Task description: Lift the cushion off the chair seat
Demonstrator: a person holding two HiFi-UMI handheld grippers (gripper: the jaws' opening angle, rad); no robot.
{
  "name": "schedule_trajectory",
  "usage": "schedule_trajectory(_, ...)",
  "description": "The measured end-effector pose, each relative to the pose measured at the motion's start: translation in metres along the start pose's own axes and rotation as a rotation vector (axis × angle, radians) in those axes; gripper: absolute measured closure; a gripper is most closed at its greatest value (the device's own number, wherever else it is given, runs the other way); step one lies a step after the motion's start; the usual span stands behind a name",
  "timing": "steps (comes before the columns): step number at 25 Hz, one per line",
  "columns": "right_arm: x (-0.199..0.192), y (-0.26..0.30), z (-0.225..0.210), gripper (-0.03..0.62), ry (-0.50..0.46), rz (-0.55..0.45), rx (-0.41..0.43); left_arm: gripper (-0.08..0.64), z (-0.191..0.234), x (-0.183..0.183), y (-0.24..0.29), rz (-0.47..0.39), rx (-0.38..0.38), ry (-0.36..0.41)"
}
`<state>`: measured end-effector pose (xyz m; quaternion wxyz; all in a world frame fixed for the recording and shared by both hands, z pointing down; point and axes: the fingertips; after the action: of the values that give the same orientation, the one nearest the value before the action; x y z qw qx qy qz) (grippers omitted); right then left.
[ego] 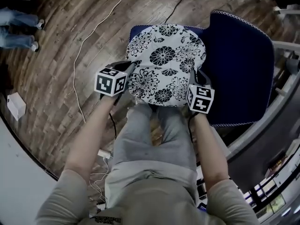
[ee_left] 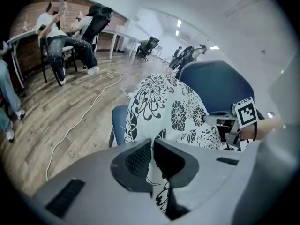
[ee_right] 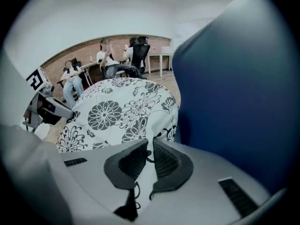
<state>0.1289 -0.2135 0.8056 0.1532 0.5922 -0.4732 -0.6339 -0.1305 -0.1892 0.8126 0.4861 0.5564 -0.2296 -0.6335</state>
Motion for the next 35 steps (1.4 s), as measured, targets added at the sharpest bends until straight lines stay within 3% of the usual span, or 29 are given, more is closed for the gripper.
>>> schedule_trajectory(3,0.033,-0.024,0.007,0.568,-0.002,-0.06,0.006,0.535,-0.008,0.031,-0.032,-0.06,0.008,0.005)
schedule_trajectory(6,0.094,-0.067,0.02,0.568,-0.018,-0.139,0.007,0.535,-0.012,0.079,-0.084,-0.13,0.013,-0.016)
schedule_trajectory(13,0.206,-0.218,0.043,0.568,-0.163,-0.364,0.021,0.538,-0.059,0.152,-0.226,-0.335,-0.028,-0.086)
schedule_trajectory(19,0.315,-0.35,0.055,0.568,-0.259,-0.587,-0.009,0.538,-0.112,0.247,-0.352,-0.549,-0.027,0.05)
schedule_trajectory(22,0.345,-0.351,0.045,0.568,-0.285,-0.675,-0.019,0.538,-0.109,0.285,-0.349,-0.647,-0.025,0.098)
schedule_trajectory(23,0.336,-0.334,0.04,0.568,-0.278,-0.661,-0.016,0.538,-0.103,0.281,-0.329,-0.639,-0.032,0.09)
schedule_trajectory(24,0.308,-0.315,0.041,0.566,-0.24,-0.597,0.002,0.538,-0.098,0.254,-0.307,-0.577,-0.039,0.06)
schedule_trajectory(26,0.217,-0.279,0.059,0.566,-0.11,-0.378,0.079,0.538,-0.088,0.159,-0.273,-0.345,-0.039,-0.04)
schedule_trajectory(27,0.19,-0.255,0.062,0.566,-0.07,-0.314,0.109,0.538,-0.078,0.131,-0.253,-0.274,-0.035,-0.072)
schedule_trajectory(30,0.183,-0.193,0.047,0.566,-0.049,-0.31,0.121,0.538,-0.048,0.13,-0.195,-0.261,-0.035,-0.077)
schedule_trajectory(35,0.194,-0.192,0.049,0.566,-0.09,-0.311,0.059,0.538,-0.042,0.135,-0.179,-0.252,-0.064,-0.069)
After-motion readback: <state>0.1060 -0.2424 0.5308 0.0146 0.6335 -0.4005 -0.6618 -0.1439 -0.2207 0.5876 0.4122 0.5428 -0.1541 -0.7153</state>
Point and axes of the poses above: the fingertips, and each gripper's own axes: y forward along the fingers, z to its left, x out of its top, and after that the axes turned 10 degrees about x, right-handed
